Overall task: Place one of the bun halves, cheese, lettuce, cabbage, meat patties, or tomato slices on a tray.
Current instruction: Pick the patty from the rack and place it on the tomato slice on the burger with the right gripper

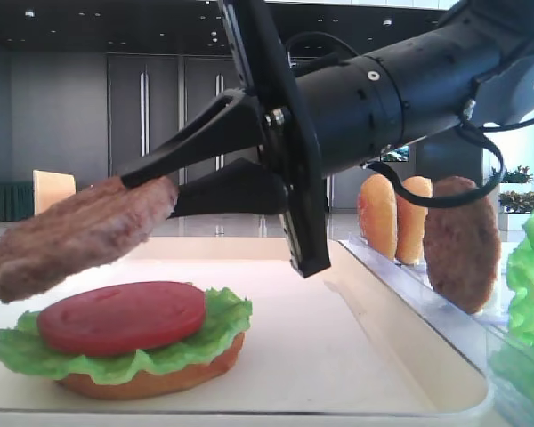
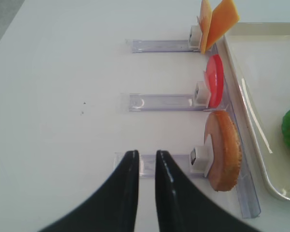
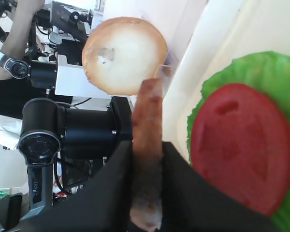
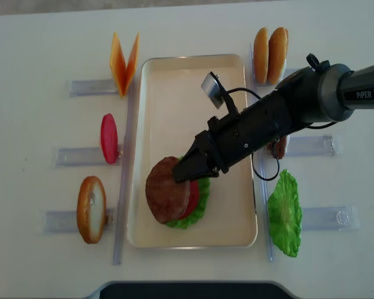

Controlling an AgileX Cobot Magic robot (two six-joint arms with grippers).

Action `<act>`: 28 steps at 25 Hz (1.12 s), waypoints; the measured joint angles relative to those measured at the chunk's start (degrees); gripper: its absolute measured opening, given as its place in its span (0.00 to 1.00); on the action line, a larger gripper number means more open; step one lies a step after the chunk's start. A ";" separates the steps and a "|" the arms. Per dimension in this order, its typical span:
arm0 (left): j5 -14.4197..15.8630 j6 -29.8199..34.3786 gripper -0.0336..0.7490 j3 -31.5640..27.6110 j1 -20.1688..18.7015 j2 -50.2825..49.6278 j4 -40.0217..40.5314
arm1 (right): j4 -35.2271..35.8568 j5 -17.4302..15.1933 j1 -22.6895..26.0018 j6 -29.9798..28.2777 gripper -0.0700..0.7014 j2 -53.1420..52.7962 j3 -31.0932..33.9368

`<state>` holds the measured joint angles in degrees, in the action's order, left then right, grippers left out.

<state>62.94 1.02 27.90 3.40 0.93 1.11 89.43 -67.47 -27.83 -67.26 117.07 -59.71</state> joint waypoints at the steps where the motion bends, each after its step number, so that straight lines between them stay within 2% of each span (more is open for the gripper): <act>1: 0.00 0.00 0.16 0.00 0.00 0.00 0.00 | 0.00 0.00 0.41 -0.06 0.28 0.12 0.00; 28: 0.00 0.00 0.16 0.00 0.00 0.00 0.00 | -1.55 0.50 1.60 -0.47 0.28 2.09 0.00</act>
<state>62.94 1.02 27.90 3.40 0.93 1.11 87.88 -66.97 -26.23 -67.73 119.16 -59.71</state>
